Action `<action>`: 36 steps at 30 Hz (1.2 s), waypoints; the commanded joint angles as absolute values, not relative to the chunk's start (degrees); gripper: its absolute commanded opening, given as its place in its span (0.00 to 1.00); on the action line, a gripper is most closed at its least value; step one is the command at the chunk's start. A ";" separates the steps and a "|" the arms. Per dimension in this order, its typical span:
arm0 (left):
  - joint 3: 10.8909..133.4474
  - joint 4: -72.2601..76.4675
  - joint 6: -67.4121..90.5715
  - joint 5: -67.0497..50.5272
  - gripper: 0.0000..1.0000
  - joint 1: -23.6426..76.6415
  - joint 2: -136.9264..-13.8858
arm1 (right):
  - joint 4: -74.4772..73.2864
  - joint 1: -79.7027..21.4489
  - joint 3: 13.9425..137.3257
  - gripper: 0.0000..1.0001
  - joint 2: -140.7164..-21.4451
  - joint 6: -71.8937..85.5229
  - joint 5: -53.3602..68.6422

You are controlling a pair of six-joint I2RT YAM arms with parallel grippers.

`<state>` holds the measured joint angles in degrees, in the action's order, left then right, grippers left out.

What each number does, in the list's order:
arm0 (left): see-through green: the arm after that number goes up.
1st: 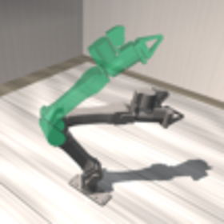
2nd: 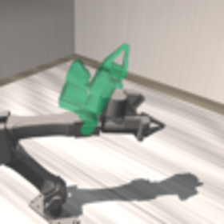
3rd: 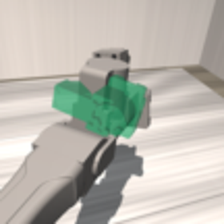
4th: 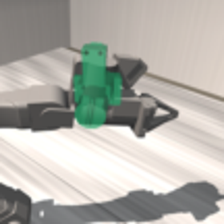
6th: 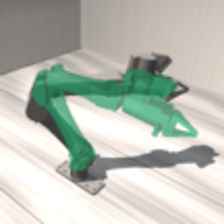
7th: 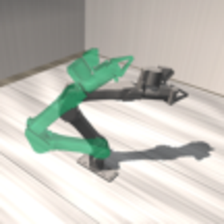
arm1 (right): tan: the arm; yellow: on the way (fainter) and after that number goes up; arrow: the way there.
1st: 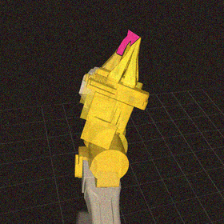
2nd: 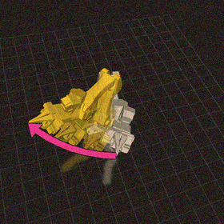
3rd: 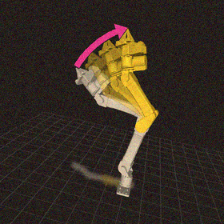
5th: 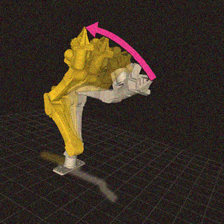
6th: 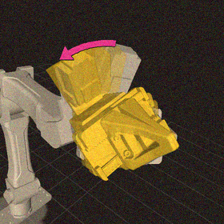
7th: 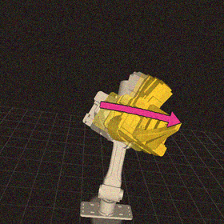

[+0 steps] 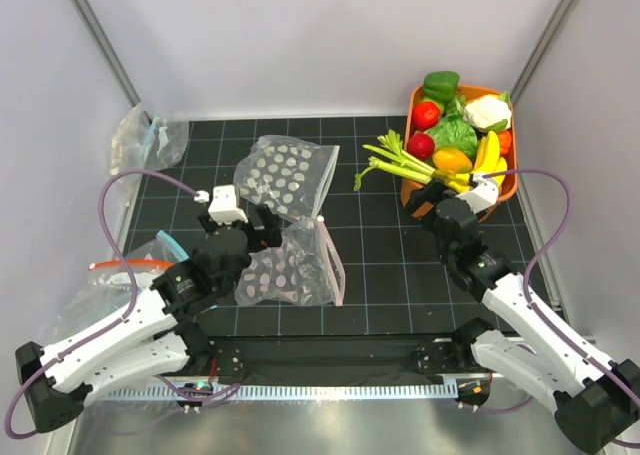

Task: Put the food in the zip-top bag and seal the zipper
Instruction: Pick up the zipper food storage bag at the center of the board.

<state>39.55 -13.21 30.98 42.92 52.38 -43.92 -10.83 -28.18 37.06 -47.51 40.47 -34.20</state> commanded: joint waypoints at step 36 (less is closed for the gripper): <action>46.13 -27.00 34.90 30.40 0.00 50.72 -60.19 | -10.72 -28.39 39.46 1.00 -46.67 40.25 -37.09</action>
<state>41.47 -33.32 38.50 27.97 51.81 -58.81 -11.75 -28.18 37.08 -46.81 40.45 -35.48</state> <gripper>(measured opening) 0.010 0.996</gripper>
